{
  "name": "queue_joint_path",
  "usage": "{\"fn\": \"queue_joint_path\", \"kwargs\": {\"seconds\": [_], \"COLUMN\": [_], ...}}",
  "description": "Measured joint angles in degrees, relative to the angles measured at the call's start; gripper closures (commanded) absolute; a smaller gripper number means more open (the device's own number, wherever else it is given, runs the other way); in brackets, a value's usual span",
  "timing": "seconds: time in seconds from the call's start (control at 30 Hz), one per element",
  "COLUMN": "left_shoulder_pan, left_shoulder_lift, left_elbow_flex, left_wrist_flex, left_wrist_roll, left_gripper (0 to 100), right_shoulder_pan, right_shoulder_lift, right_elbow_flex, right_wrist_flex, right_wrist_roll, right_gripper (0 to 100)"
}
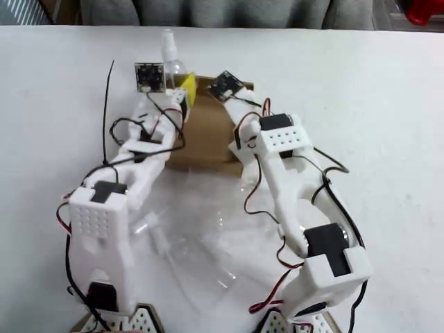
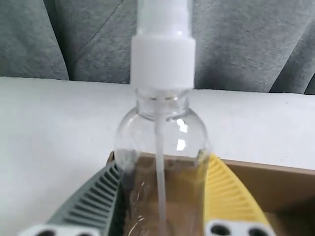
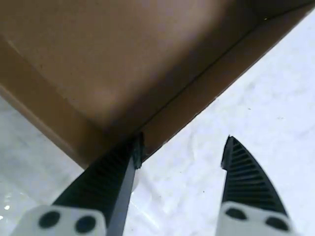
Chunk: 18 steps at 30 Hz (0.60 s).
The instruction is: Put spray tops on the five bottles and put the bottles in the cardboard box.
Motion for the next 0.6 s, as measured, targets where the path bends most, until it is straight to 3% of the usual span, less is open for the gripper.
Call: {"fn": "queue_joint_path", "kwargs": {"seconds": [0.2, 0.33, 0.6], "left_shoulder_pan": [0.0, 0.0, 0.1], "left_shoulder_lift": [0.0, 0.0, -0.1], "left_elbow_flex": [0.0, 0.1, 0.4], "left_wrist_flex": [0.0, 0.0, 0.0], "left_wrist_roll": [-5.1, -5.5, -5.6], "left_gripper": [81, 76, 75], "right_shoulder_pan": [0.0, 0.0, 0.2], "right_shoulder_lift": [0.0, 0.0, 0.0], "right_elbow_flex": [0.0, 0.0, 0.0], "right_wrist_flex": [0.0, 0.0, 0.0], "right_wrist_roll": [0.0, 0.0, 0.0], "right_gripper": [77.9, 77.9, 77.9]}}
